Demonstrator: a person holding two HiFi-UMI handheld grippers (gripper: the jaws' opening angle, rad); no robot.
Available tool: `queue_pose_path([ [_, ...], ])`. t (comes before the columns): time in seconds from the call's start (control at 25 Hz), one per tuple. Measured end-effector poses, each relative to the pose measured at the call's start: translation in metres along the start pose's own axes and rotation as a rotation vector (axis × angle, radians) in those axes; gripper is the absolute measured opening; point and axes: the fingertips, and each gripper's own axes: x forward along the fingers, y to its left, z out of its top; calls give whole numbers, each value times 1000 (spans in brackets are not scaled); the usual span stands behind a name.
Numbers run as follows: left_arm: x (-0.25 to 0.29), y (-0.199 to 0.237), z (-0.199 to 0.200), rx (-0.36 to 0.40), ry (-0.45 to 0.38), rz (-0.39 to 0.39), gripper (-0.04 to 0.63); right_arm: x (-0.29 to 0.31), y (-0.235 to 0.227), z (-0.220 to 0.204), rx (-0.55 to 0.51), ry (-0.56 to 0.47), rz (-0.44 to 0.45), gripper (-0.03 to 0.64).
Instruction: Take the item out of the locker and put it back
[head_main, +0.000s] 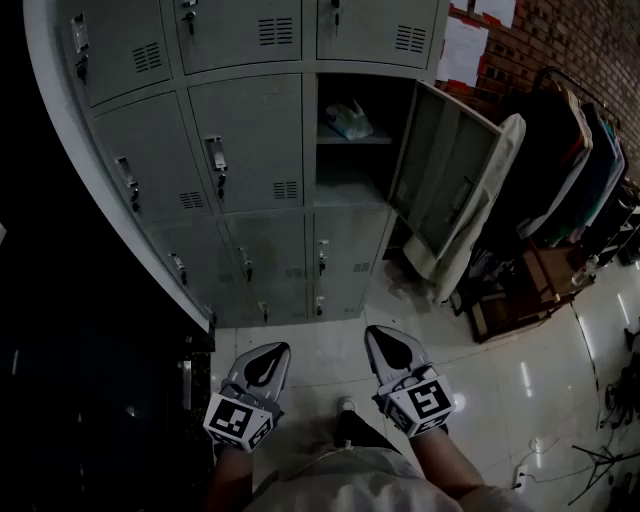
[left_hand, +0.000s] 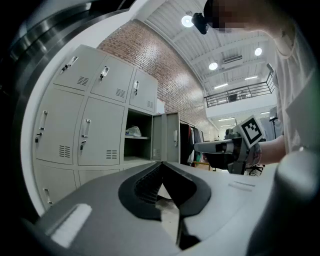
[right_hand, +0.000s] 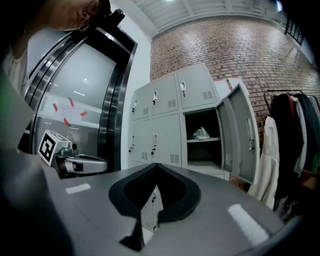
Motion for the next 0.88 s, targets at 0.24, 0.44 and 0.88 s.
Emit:
queue_pose_path([
  [0.24, 53, 32, 15, 11, -47, -23, 2, 50, -37, 3, 10, -20, -11, 0],
  [0.44, 124, 70, 28, 31, -68, -8, 2, 107, -99, 10, 0, -30, -3, 0],
  [0.88, 283, 148, 72, 93, -106, -17, 2, 233, -215, 52, -35, -65, 30, 0],
])
